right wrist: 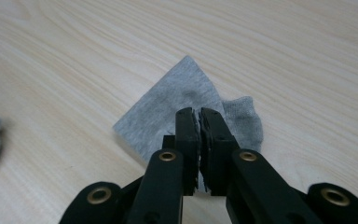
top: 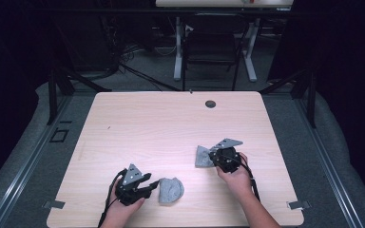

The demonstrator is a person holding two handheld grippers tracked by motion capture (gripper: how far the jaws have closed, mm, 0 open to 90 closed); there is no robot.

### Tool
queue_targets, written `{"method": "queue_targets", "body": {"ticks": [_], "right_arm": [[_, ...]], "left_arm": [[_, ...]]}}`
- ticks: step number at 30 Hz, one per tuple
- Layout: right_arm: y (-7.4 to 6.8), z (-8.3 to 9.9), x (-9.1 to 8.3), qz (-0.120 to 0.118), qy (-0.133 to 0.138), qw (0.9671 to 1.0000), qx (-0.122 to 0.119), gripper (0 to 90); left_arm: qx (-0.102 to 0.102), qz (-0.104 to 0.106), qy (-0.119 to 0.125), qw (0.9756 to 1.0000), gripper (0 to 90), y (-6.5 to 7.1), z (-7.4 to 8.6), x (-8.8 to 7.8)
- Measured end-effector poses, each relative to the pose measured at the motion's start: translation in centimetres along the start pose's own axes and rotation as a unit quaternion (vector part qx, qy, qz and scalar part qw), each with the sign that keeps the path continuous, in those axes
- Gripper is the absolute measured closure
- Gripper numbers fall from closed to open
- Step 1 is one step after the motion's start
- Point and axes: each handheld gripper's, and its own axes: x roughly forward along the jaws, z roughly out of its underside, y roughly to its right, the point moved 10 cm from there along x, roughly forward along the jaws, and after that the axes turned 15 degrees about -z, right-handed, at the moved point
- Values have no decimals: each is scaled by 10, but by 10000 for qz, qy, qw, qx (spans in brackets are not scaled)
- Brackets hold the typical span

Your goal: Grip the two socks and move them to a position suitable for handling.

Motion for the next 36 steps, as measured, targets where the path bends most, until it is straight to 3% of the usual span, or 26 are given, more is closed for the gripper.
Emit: {"method": "queue_targets", "body": {"ticks": [9, 17, 23, 26, 36], "right_arm": [[9, 9, 20, 104, -232, 9996, 83, 852], [6, 11, 26, 65, -189, 9997, 121, 876], [-8, 11, 30, -108, -108, 9998, 100, 878], [-23, 11, 34, -211, -135, 9997, 33, 876], [-45, 6, 46, -260, -171, 9995, -20, 875]], "left_arm": [[-58, 6, 14, 10000, 560, 0, 0, 0], [-29, 32, 19, 10000, 555, 1, 0, 0], [-2, 43, 2, 10000, 554, 3, 1, 0], [-6, 57, -7, 10000, 554, 5, 1, 0], [96, 104, -23, 9999, 554, 10, 2, 1]]}}
